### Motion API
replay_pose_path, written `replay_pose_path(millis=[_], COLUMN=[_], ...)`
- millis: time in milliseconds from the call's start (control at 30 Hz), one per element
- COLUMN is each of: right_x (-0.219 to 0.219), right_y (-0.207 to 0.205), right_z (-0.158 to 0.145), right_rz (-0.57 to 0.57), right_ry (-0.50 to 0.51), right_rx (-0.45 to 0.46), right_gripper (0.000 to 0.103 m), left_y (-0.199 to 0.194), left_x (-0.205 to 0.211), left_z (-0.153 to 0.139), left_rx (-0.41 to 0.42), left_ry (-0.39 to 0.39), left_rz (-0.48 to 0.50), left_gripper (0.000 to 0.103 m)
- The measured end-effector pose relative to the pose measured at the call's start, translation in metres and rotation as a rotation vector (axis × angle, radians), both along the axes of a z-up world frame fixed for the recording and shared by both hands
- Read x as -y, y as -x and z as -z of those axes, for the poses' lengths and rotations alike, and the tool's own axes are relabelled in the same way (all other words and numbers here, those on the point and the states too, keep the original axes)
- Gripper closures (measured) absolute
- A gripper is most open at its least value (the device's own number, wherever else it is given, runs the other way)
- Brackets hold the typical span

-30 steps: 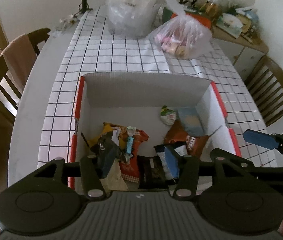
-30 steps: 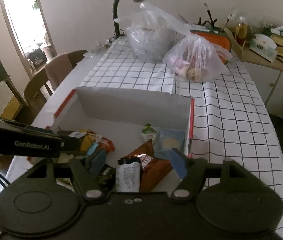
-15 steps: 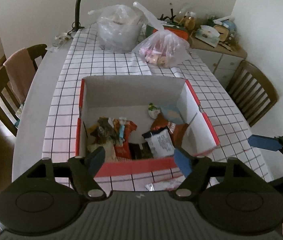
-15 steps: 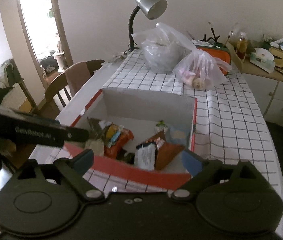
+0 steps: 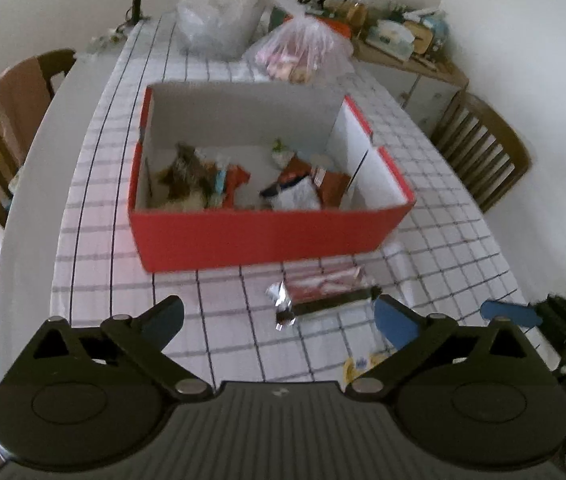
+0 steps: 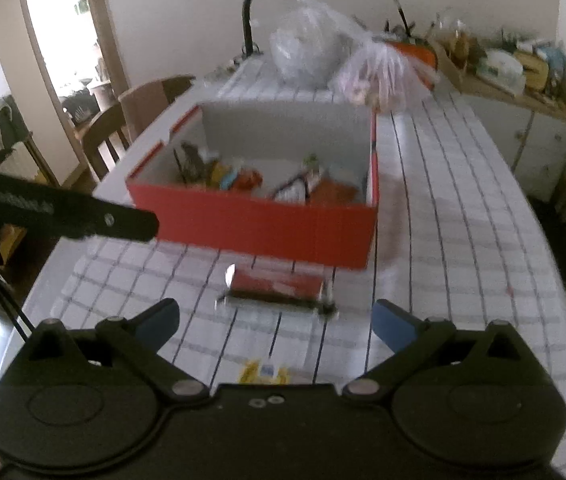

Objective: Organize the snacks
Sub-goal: 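Withdraw both open tools toward the silver bar and yellow packet, then grasp the yellow cartoon packet with the right tool while the left tool grasps the silver bar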

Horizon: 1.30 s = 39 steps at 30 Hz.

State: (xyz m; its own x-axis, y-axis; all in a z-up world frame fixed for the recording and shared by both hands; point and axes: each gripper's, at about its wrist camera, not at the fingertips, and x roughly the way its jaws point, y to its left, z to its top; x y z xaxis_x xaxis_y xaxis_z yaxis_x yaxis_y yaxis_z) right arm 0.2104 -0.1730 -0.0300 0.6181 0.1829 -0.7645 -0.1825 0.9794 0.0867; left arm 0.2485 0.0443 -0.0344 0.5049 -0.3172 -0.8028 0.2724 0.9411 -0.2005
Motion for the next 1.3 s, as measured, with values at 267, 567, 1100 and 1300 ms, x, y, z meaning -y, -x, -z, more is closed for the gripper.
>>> replay_pose_path(millis=[267, 567, 1100, 1300], right_x=[-0.02, -0.032, -0.036, -0.023], right_y=[0.005, -0.001, -0.003, -0.001], right_z=[0.058, 0.091, 0.095, 0.092], right_rz=[0.02, 0.027, 0.027, 0.044], right_ry=[0.079, 0.122, 0.133, 0.106], right_rx=[-0.106, -0.193, -0.212, -0.209], right_gripper=[0.003, 0.013, 0.045, 0.052], left_y=[0.02, 0.034, 0.031, 0.022], left_x=[-0.019, -0.03, -0.009, 0.009], left_z=[0.017, 0.03, 0.037, 0.042], left_rx=[0.009, -0.004, 0.059, 0.09], left_ry=[-0.042, -0.072, -0.171, -0.199], left_rz=[-0.049, -0.049, 0.117, 0.198], left_gripper=[0.001, 0.001, 0.001, 0.001])
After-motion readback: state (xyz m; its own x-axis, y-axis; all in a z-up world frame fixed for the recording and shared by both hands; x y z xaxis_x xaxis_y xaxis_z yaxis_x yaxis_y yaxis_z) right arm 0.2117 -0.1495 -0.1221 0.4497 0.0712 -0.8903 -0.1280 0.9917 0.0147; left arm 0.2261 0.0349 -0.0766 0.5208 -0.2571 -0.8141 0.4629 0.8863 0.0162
